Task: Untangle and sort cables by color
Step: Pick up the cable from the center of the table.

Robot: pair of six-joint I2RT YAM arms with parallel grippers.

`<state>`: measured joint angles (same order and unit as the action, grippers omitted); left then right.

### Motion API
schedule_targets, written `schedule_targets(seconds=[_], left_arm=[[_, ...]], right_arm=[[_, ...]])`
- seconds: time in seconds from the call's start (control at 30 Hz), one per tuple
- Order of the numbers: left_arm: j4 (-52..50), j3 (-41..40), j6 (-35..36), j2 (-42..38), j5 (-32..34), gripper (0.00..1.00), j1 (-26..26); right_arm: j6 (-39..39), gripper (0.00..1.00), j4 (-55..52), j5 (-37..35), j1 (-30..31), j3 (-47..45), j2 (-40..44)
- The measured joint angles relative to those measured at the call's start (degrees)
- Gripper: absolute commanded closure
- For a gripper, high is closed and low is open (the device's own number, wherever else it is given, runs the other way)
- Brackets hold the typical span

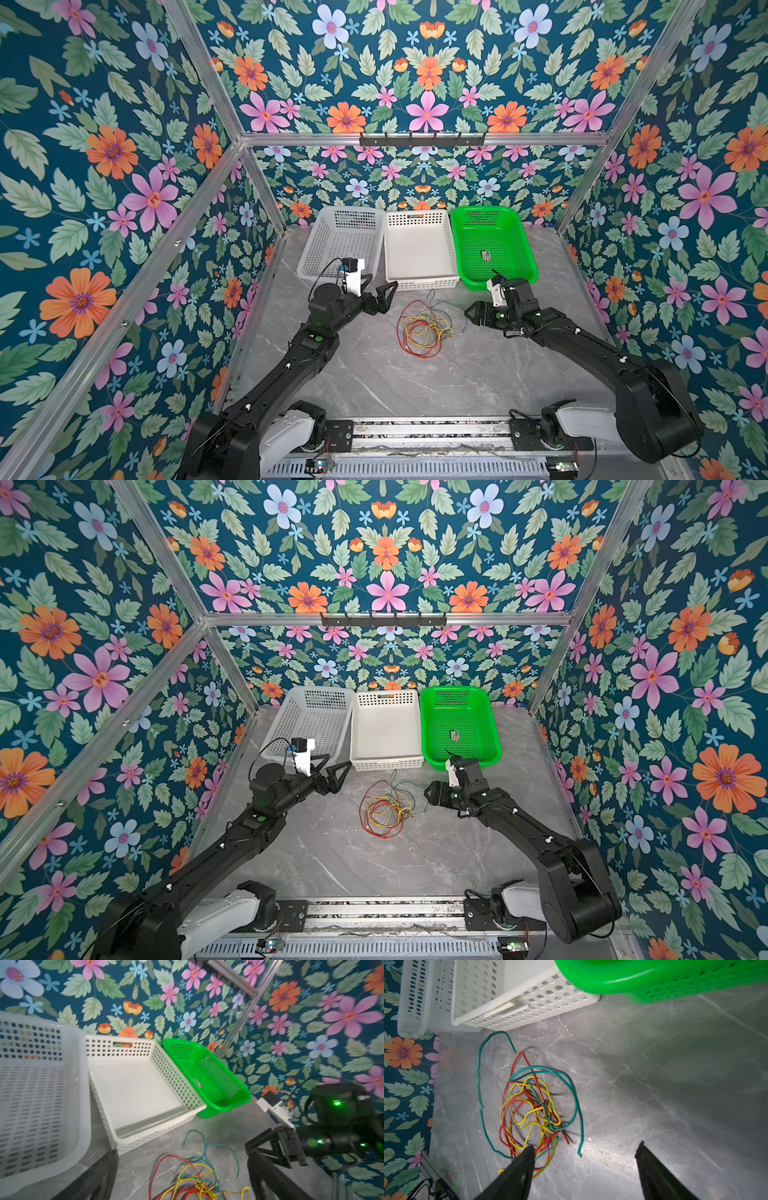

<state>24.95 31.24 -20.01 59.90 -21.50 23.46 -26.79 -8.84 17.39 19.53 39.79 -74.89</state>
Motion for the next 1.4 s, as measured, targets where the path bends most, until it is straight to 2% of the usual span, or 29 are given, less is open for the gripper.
schedule_targets(seconds=[0.3, 0.57, 0.83, 1.0, 1.27, 1.4], left_arm=[[-5.6, 1.7, 5.6, 5.7, 6.7, 0.00, 6.7], [-5.6, 5.9, 7.6, 11.4, 8.5, 0.00, 11.9], [-5.7, 11.4, 10.0, 18.0, 11.7, 0.00, 18.2], [-5.9, 15.2, 11.2, 21.7, 12.8, 0.00, 20.1], [-5.8, 17.7, 12.2, 24.8, 12.7, 0.01, 21.9], [-5.9, 18.4, 13.0, 26.5, 13.5, 0.01, 22.4]], right_arm=[[0.5, 0.43, 2.8, 0.1, 2.8, 2.5, -8.2], [0.5, 0.67, 3.8, -0.7, 2.9, 2.8, -10.2], [1.1, 0.68, 4.2, 0.2, 3.0, 2.8, -10.4], [1.9, 0.69, 4.2, 0.4, 3.6, 2.9, -11.2], [2.8, 0.95, 4.0, 1.6, 4.1, 2.8, -12.6], [3.0, 1.00, 2.5, 2.0, 4.2, 2.9, -10.1]])
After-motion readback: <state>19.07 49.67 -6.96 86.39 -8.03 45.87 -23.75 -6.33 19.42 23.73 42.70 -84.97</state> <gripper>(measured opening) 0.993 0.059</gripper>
